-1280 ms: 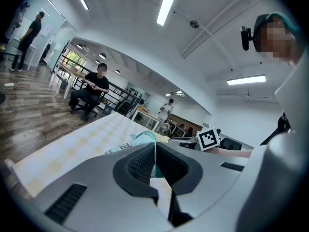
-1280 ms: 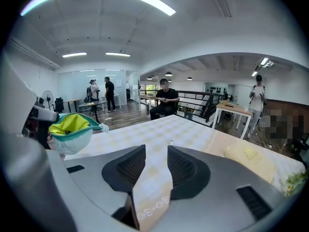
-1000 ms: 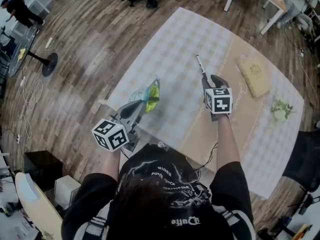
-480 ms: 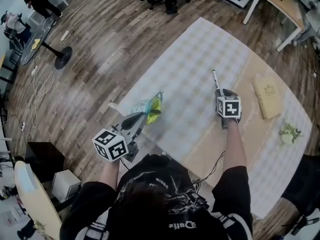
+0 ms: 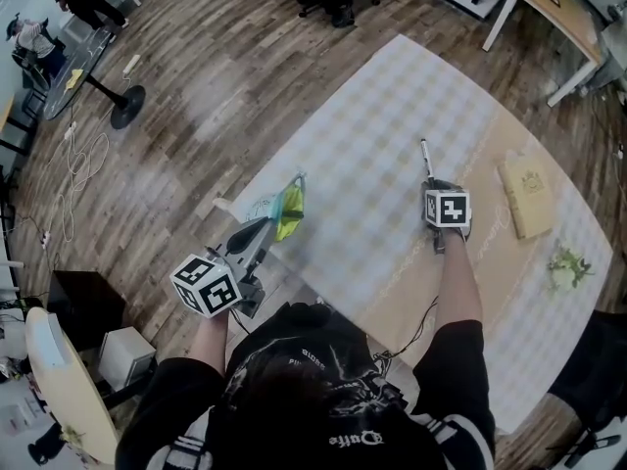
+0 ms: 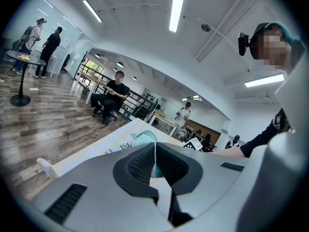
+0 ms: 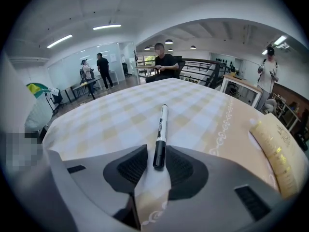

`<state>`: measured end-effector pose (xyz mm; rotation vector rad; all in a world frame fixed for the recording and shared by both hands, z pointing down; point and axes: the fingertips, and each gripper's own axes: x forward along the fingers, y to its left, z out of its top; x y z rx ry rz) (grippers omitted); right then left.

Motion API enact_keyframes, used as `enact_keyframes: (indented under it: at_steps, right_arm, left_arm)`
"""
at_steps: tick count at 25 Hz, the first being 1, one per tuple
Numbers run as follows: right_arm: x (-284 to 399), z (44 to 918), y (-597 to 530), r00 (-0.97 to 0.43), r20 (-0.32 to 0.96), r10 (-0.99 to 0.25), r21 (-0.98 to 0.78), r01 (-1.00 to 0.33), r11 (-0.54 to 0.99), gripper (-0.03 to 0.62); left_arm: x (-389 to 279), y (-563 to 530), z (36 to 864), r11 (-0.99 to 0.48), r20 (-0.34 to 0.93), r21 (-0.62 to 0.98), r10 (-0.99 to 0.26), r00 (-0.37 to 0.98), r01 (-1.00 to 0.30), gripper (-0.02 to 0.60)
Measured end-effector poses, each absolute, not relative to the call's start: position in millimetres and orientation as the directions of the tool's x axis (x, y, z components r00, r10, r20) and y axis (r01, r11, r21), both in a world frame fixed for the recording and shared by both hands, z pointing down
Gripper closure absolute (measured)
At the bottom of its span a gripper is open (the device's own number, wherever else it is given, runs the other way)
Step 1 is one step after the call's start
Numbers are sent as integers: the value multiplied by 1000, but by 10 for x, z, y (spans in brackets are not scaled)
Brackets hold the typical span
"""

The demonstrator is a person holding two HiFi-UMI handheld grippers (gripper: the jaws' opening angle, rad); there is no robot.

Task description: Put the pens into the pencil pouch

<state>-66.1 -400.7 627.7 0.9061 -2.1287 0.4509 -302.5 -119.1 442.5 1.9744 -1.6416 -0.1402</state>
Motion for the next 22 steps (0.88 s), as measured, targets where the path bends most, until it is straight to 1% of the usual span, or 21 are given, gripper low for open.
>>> enact_keyframes:
  at_steps: [3,6,10,14,19,22]
  right_arm:
    - [-673,6283,-3973,-466,765,-445,-22,-708,705,490]
    - [-595,6302,-3910,-456,766,-454,-42,-739,673,523]
    - [-625,6243,-4000,-433,759,-486,-14,-757,653,526]
    - [-399,6078,-4015,-454,710,-538,-9,-770,638,526]
    - [-438,5823,-3925,-455,693,-559,29,-757,653,526]
    - [-306,5721,-3831,-450,687,-570,40,-761,648,526]
  left_arm:
    - [-3029,-1110,4433,-85,257,490,-937,237,-868,554]
    - [-2987,-1009,4443,-82,258,489,-938,234,-868,554]
    - [-3063,-1048,4415,-73,264,489,-938,227,-869,554]
    - [-2878,-1076,4444,-95,260,477,-934,244,-874,554]
    - [-2915,-1100,4438,-119,254,493,-928,273,-862,554]
    - [-2804,-1130,4426,-148,249,491,-920,302,-858,554]
